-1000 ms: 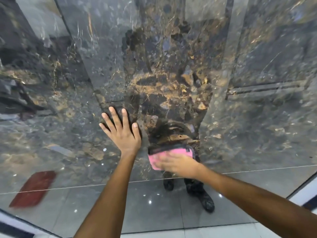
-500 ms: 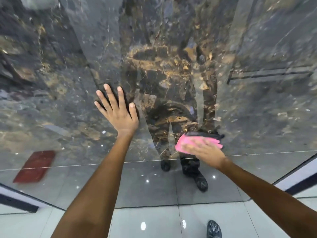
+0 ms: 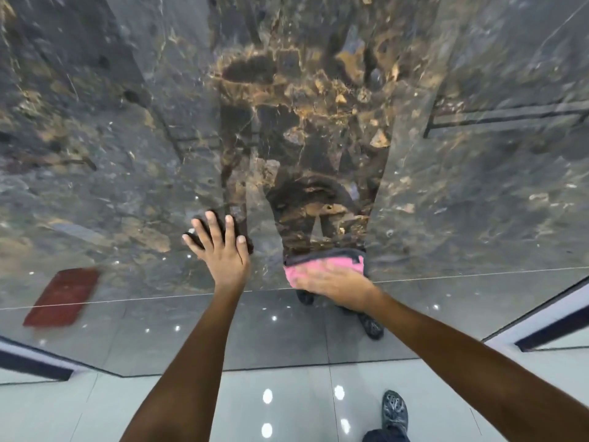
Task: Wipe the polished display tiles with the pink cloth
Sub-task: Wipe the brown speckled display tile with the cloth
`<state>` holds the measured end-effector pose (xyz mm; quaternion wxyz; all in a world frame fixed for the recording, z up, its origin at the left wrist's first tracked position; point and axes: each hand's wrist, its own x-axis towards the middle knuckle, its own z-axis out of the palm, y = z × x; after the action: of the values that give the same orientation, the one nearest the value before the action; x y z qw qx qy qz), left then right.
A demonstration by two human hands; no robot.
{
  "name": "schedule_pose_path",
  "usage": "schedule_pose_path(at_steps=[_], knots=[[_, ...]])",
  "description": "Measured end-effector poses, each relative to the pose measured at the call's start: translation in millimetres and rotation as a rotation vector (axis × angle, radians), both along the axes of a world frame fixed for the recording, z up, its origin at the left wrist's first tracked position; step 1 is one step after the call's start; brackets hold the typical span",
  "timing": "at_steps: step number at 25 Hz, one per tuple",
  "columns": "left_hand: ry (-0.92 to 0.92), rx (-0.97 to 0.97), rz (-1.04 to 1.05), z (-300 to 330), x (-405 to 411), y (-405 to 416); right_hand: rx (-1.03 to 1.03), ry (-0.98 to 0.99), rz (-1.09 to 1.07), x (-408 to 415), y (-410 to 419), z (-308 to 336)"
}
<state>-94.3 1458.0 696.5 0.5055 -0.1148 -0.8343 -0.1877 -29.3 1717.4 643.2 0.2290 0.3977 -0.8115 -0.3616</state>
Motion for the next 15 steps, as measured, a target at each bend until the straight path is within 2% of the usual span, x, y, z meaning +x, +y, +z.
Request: schedule_pose_path(at_steps=[1,2,4,7,8,9,10,12,13,14,15], knots=[[0.027,0.003,0.002,1.0,-3.9,0.7,0.141,-0.097,0.011,6.7,12.9,-23.0],[0.055,0.002,0.0,0.8,-5.5,0.6,0.101,-0.137,0.057,11.6,25.3,-33.2],[0.101,0.011,0.001,-3.2,-7.9,0.7,-0.14,0.005,0.061,15.4,29.0,-12.7],[0.142,0.028,-0.015,-6.5,-11.9,3.2,-0.648,0.199,-0.014,-3.3,-8.5,42.5],[0.154,0.012,-0.005,-8.1,-14.2,3.6,-0.677,0.197,-0.039,-9.7,-26.2,44.9],[0.157,-0.001,0.007,-8.7,-16.2,2.7,-0.584,0.214,-0.052,-12.9,-45.4,35.4],[0.161,-0.006,0.006,-9.6,-16.7,1.4,-0.35,0.132,-0.044,-10.6,-60.6,9.1],[0.172,-0.015,-0.011,-13.0,-15.7,0.8,0.084,-0.196,-0.004,3.4,-52.1,-45.0],[0.172,-0.022,-0.005,-12.9,-15.3,1.9,0.14,-0.244,-0.015,9.5,-35.2,-53.8],[0.167,-0.026,0.003,-10.7,-15.7,2.8,0.086,-0.184,-0.008,15.3,-19.4,-49.3],[0.157,-0.024,0.001,-8.6,-16.7,2.3,-0.08,-0.09,0.028,19.8,-5.2,-36.1]])
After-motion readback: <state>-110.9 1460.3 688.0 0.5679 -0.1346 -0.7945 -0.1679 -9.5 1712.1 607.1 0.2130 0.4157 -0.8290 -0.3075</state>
